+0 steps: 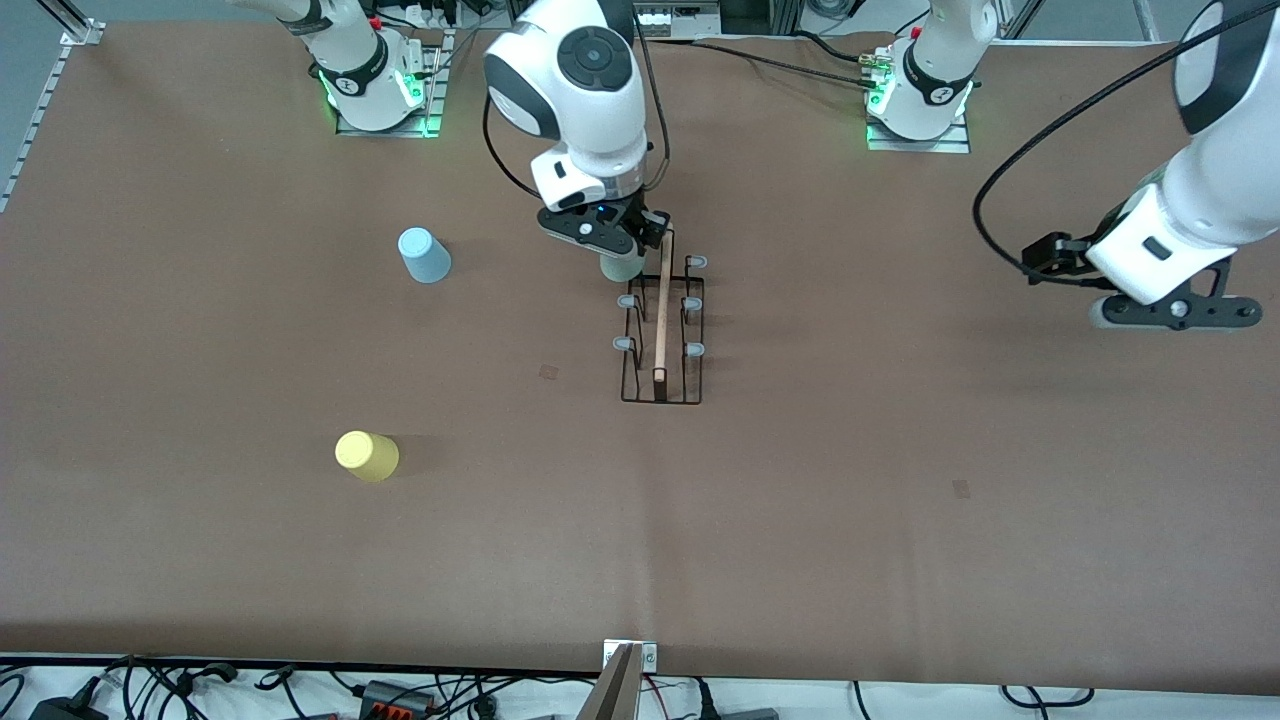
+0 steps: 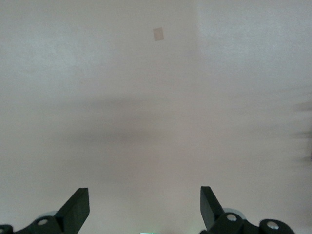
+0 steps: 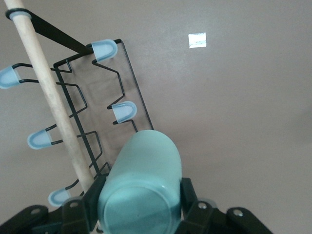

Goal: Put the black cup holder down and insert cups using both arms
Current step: 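Lower the teal cup onto a rack peg and open the right gripper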

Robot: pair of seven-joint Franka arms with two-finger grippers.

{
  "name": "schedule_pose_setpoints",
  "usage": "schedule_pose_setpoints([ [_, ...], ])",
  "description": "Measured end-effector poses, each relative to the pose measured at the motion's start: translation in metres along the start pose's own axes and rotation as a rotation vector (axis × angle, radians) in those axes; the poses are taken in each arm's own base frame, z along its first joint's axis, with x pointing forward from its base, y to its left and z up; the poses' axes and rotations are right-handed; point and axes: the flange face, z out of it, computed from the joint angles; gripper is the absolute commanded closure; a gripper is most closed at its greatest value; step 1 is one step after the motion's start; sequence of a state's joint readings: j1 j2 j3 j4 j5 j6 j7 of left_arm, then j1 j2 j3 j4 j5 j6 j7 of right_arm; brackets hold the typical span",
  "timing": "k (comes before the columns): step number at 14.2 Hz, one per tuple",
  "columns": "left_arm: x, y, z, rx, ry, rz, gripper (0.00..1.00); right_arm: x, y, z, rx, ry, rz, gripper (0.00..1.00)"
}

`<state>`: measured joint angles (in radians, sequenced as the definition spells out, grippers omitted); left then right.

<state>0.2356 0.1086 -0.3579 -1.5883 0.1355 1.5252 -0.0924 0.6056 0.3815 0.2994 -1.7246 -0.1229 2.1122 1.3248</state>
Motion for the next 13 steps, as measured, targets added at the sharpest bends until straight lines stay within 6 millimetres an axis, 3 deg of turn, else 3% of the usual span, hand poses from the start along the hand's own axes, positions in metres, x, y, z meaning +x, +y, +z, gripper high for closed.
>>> schedule_pose_setpoints([
  [1,0.000,0.000,0.002,0.000,-0.004,0.000,0.00,0.001,-0.001,0.003,-0.002,0.000,0.000,0.98],
  [2,0.000,0.001,0.004,-0.006,-0.008,0.001,0.00,0.001,-0.002,0.004,-0.001,0.001,-0.001,0.86],
  [4,0.002,0.005,0.007,-0.045,-0.014,0.002,0.00,0.001,-0.004,0.010,0.002,-0.002,-0.003,0.36],
  [5,0.003,0.006,0.008,-0.058,-0.014,0.003,0.00,0.001,-0.004,0.015,0.000,-0.005,-0.003,0.04],
  [9,0.004,0.007,0.009,-0.066,-0.015,0.005,0.00,0.002,-0.006,0.023,0.000,-0.010,-0.003,0.00],
  [13,0.004,0.008,0.010,-0.067,-0.014,0.005,0.00,0.014,-0.006,-0.005,0.029,0.011,0.013,0.00],
])
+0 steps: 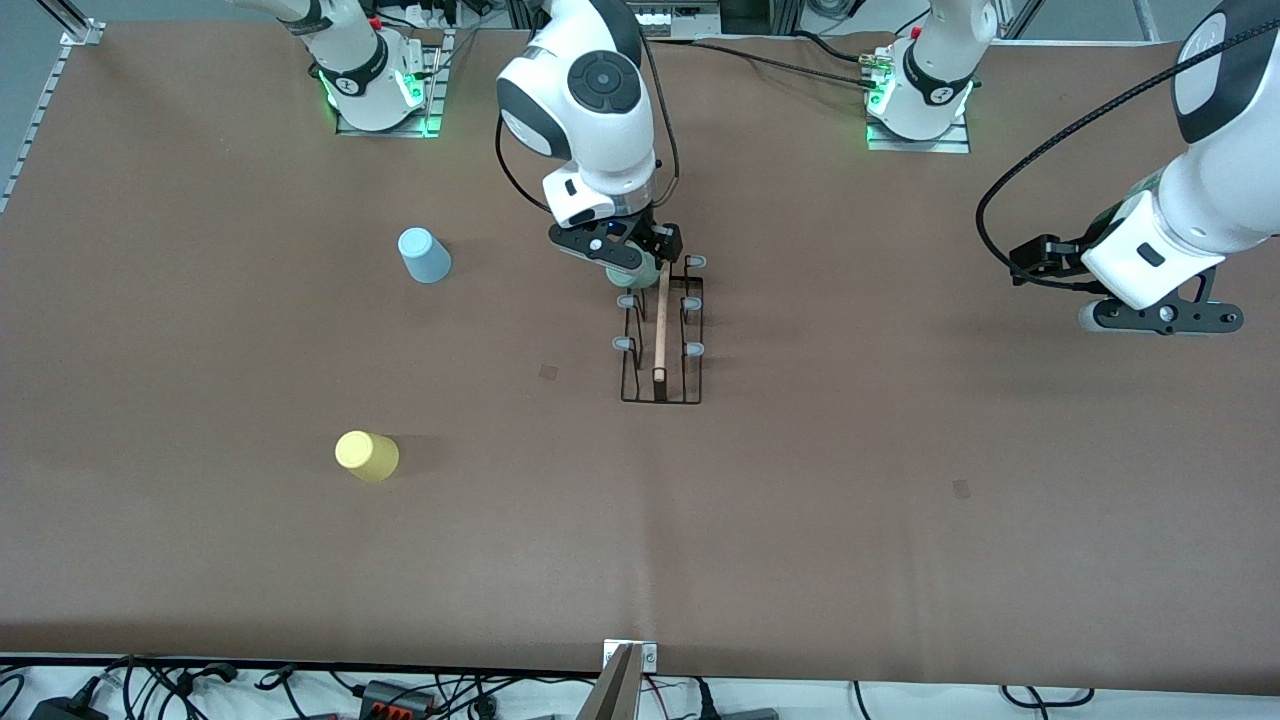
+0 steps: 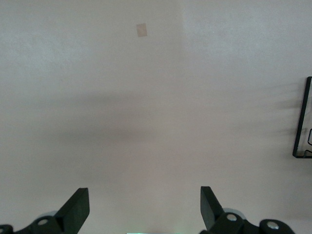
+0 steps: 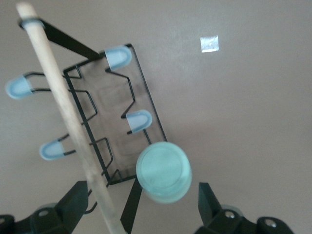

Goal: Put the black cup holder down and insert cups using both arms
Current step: 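Lower the teal cup onto a rack peg and open the right gripper, then move the right gripper to the yellow cup and grasp it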

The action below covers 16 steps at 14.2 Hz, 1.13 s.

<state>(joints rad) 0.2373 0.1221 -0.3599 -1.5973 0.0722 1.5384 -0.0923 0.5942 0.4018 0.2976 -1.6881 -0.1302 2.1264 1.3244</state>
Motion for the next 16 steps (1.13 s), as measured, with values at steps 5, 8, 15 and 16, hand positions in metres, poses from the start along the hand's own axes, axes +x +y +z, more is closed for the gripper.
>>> schedule_pose_setpoints([
  [5,0.001,0.000,0.001,-0.001,-0.002,0.001,0.00,0.107,0.070,-0.038,-0.101,0.000,-0.105,0.00],
  [8,0.001,0.001,0.002,-0.001,-0.003,0.002,0.00,0.216,0.149,-0.032,-0.109,-0.009,-0.210,0.00],
  [15,0.001,0.001,0.002,-0.001,-0.003,0.003,0.00,0.349,0.278,0.051,-0.075,-0.005,-0.458,0.00],
  [16,0.001,0.001,0.002,-0.001,-0.003,0.003,0.00,0.359,0.287,0.065,-0.064,0.010,-0.491,0.00],
])
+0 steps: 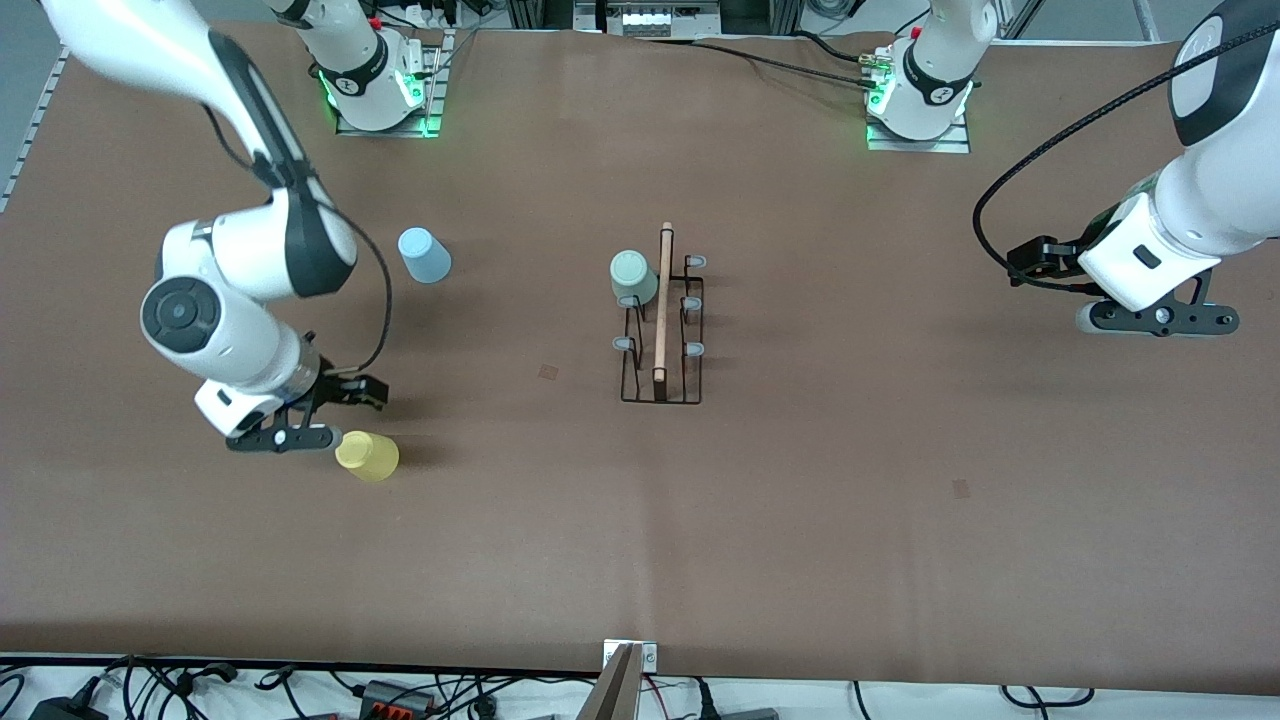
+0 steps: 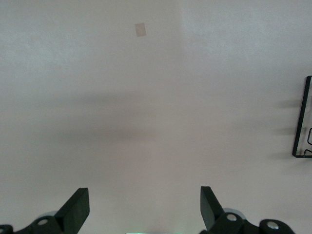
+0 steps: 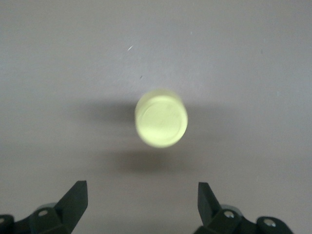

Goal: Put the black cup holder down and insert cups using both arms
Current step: 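Move the right gripper to the yellow cup and grasp it, then lift the yellow cup and carry it to the rack with the right gripper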

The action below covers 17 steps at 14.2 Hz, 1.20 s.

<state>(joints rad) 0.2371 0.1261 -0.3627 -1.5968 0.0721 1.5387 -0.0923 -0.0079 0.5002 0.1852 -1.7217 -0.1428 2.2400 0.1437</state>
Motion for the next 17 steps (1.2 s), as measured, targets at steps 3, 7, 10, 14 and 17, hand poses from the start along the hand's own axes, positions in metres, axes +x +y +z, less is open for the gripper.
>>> schedule_pose_setpoints([
  [3,0.000,0.000,0.000,0.000,0.000,0.000,0.00,0.009,0.017,0.033,0.020,0.057,-0.043,0.00],
  [7,0.000,0.000,0.000,0.000,0.000,0.000,0.00,0.014,0.016,0.052,0.034,0.104,-0.048,0.00],
  [10,0.000,0.000,0.000,0.000,0.000,0.000,0.00,0.015,0.013,0.067,0.042,0.113,-0.052,0.00],
  [14,0.000,0.000,0.000,0.000,0.000,0.000,0.00,0.014,0.012,0.082,0.048,0.119,-0.071,0.67],
  [17,0.000,0.000,0.000,0.000,0.000,0.000,0.00,0.015,0.012,0.081,0.048,0.123,-0.082,0.94],
])
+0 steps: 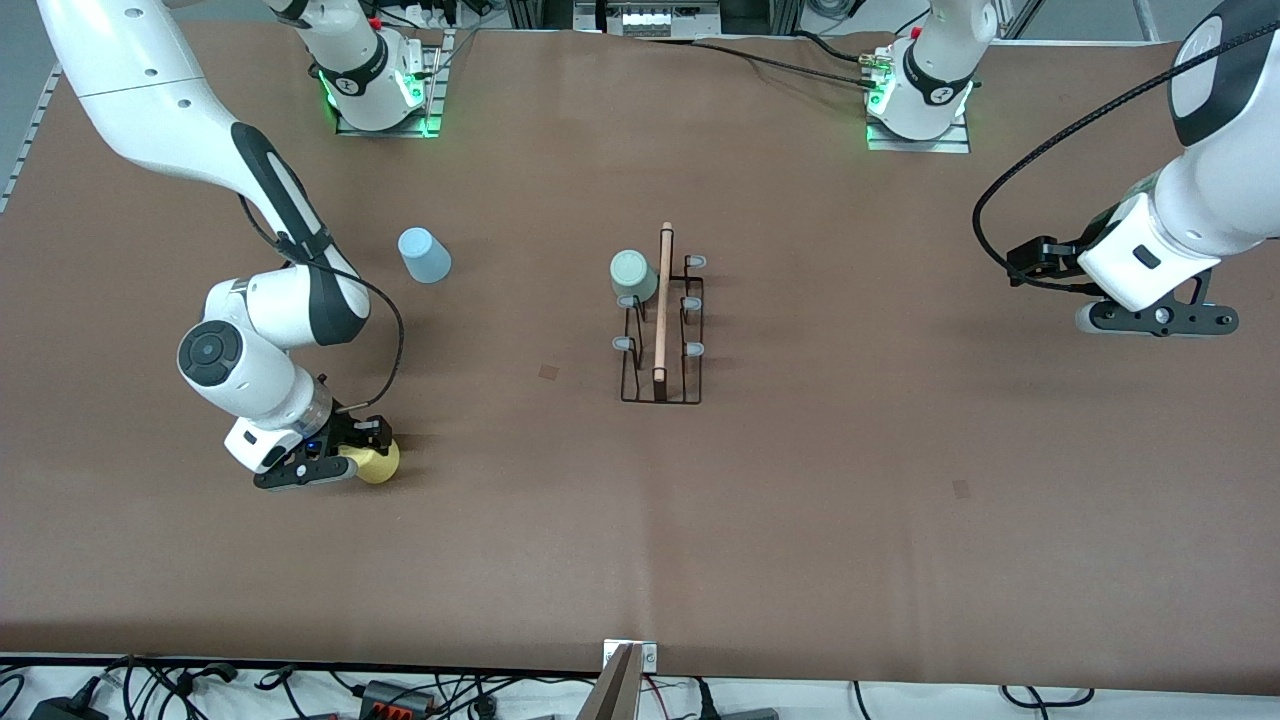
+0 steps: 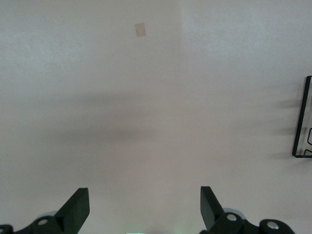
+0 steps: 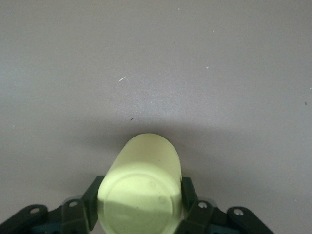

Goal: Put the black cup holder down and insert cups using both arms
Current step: 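Lift the yellow cup and carry it to the rack with the right gripper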

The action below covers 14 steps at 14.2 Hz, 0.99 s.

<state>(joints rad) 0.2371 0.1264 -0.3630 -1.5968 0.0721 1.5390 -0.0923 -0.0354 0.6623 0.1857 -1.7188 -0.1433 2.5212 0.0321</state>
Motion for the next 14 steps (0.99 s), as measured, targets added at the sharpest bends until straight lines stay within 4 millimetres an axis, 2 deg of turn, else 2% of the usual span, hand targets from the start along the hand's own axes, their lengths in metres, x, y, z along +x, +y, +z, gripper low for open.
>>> schedule_pose_setpoints([
  [2,0.000,0.000,0.000,0.000,0.000,0.000,0.00,0.003,-0.002,-0.005,0.000,0.009,-0.011,0.96],
  [3,0.000,0.000,0.000,0.000,0.000,0.000,0.00,0.007,-0.008,-0.014,0.000,0.015,-0.020,0.96],
  [5,0.000,0.000,0.000,0.000,0.000,0.000,0.00,0.016,-0.040,-0.049,-0.003,0.013,-0.031,0.96],
  [8,0.000,0.000,0.000,-0.001,0.000,0.000,0.00,0.023,-0.126,-0.125,0.000,0.049,0.063,0.96],
  [10,0.000,0.001,0.000,-0.008,-0.001,0.001,0.00,0.016,-0.195,-0.160,0.019,0.067,0.132,0.97],
  [12,0.000,0.002,0.000,-0.011,-0.001,0.001,0.00,0.001,-0.272,-0.175,0.048,0.074,0.211,0.97],
  [14,0.000,0.002,0.000,-0.011,-0.002,0.001,0.00,-0.021,-0.333,-0.172,0.064,0.062,0.249,0.96],
])
